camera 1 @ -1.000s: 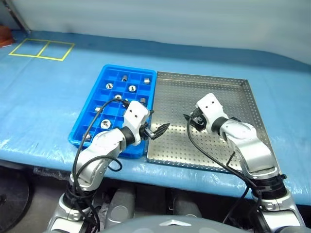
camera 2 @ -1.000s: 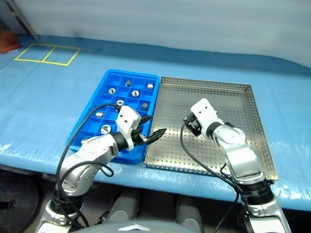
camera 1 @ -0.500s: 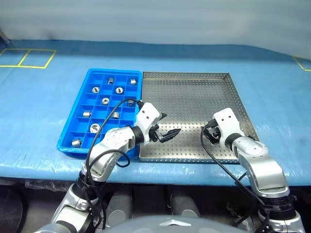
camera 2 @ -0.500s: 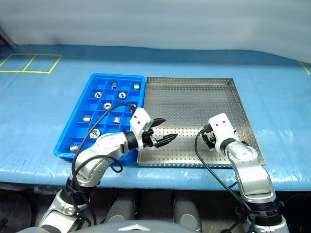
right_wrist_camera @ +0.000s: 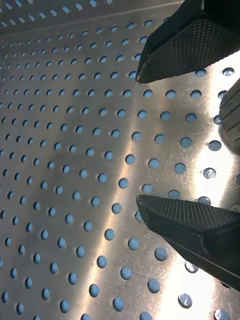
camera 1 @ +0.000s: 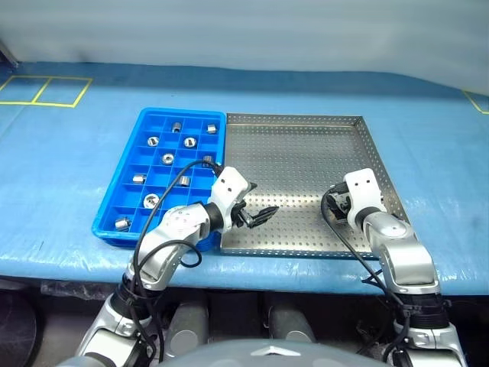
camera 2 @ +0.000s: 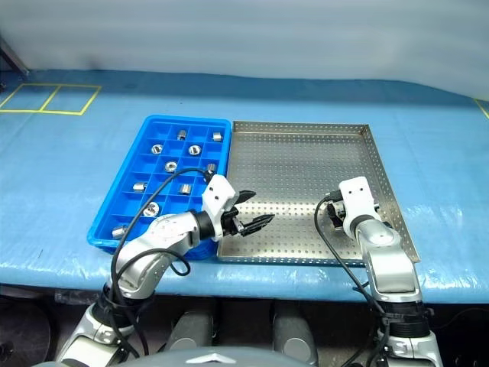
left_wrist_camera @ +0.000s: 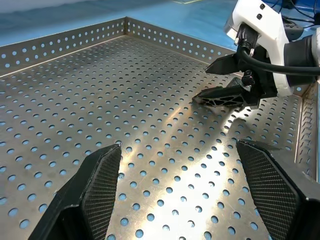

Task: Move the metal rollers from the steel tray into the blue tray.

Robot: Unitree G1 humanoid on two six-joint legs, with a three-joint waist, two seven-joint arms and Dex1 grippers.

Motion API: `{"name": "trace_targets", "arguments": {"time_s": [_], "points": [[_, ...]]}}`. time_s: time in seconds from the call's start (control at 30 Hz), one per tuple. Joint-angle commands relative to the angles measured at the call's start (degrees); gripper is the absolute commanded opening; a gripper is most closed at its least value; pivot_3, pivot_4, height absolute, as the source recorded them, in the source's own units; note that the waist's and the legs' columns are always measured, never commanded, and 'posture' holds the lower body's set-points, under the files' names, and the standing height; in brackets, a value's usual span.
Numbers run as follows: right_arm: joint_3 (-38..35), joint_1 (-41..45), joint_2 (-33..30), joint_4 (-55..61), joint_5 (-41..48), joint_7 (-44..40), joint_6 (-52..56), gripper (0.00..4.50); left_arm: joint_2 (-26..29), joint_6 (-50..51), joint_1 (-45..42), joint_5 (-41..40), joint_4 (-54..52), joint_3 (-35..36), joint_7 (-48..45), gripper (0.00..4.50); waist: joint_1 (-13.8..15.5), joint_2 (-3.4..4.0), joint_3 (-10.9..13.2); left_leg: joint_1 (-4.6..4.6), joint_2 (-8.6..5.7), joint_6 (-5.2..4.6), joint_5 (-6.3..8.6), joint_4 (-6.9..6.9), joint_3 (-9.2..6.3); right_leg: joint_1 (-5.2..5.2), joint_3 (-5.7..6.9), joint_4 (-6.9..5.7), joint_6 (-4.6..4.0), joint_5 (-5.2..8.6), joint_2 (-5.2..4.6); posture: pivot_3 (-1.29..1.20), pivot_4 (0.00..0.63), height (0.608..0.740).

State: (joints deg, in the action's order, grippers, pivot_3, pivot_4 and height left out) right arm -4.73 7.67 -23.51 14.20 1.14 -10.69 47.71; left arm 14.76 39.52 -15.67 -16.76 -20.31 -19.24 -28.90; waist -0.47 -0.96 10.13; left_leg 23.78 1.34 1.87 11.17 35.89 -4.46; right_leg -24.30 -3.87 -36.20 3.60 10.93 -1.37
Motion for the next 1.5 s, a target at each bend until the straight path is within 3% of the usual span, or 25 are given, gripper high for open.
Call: {"name": "trace_targets", "arguments": {"time_s": [0.03, 0.47, 0.83, 0.97, 1.07, 1.1, 1.5], "points": [[-1.98, 0.29, -0.13, 3.18, -0.08, 0.55, -1.3, 3.72, -0.18, -0.5, 0.03, -0.27, -2.85, 0.22, -0.14, 4.01, 0.0, 0.0, 0.0, 0.0, 0.0, 0.0, 0.0, 0.0, 0.0, 0.0, 0.0, 0.0, 0.0, 0.0, 0.0, 0.12, 0.15, 0.74], [-3.95, -1.83, -4.44, 12.86, 0.4, -1.95, 7.55, 3.72, -1.79, -1.16, 0.36, -0.45, -2.05, -0.98, -0.62, 4.01, -0.03, 0.03, -0.01, 0.0, -0.01, 0.0, 0.0, 0.0, -0.01, -0.02, -0.01, -0.04, 0.0, 0.0, 0.01, 0.1, 0.15, 0.74], [-5.22, -4.6, -1.81, 11.11, 2.41, -1.74, 11.58, 3.72, -1.68, -1.11, 0.57, -0.26, -1.98, -1.16, -0.79, 4.01, -0.1, 0.04, -0.02, -0.03, -0.01, -0.01, -0.01, 0.05, 0.01, -0.02, -0.04, -0.15, 0.0, 0.0, 0.01, 0.1, 0.15, 0.74], [-5.52, -4.59, -1.54, 9.36, 1.92, -0.71, 11.86, 2.88, -1.5, -0.97, 0.48, -0.16, -2.05, -0.88, -0.64, 4.01, -0.1, 0.04, -0.02, -0.03, -0.02, -0.02, -0.01, 0.06, 0.01, -0.02, -0.04, -0.15, 0.0, 0.0, -0.01, 0.11, 0.15, 0.74], [-5.42, -4.33, -1.53, 9.51, 2.08, -0.67, 11.99, 1.82, -1.33, -0.91, 0.67, -0.12, -2.15, -0.66, -0.53, 4.01, -0.05, 0.04, -0.03, -0.03, -0.02, -0.02, -0.01, 0.06, 0.01, -0.02, -0.04, -0.15, 0.0, 0.0, 0.0, 0.11, 0.15, 0.74], [-5.34, -4.13, -1.48, 9.7, 2.04, -0.56, 12.11, 1.7, -1.29, -0.89, 0.73, -0.11, -2.17, -0.6, -0.49, 4.01, -0.06, 0.05, -0.03, -0.03, -0.02, -0.02, -0.01, 0.06, 0.0, -0.02, -0.04, -0.15, 0.0, 0.0, 0.0, 0.11, 0.15, 0.74], [-0.28, 1.06, -0.48, 14.7, 6.15, -5.54, 7.82, 1.7, 1.53, 1.87, 3.06, -0.14, -7.64, 2.63, 2.08, 4.01, -0.23, 0.05, -0.03, -0.03, -0.01, -0.02, -0.01, 0.05, 0.01, -0.08, -0.05, -0.22, -0.01, 0.0, 0.01, 0.14, 0.15, 0.74]]}}
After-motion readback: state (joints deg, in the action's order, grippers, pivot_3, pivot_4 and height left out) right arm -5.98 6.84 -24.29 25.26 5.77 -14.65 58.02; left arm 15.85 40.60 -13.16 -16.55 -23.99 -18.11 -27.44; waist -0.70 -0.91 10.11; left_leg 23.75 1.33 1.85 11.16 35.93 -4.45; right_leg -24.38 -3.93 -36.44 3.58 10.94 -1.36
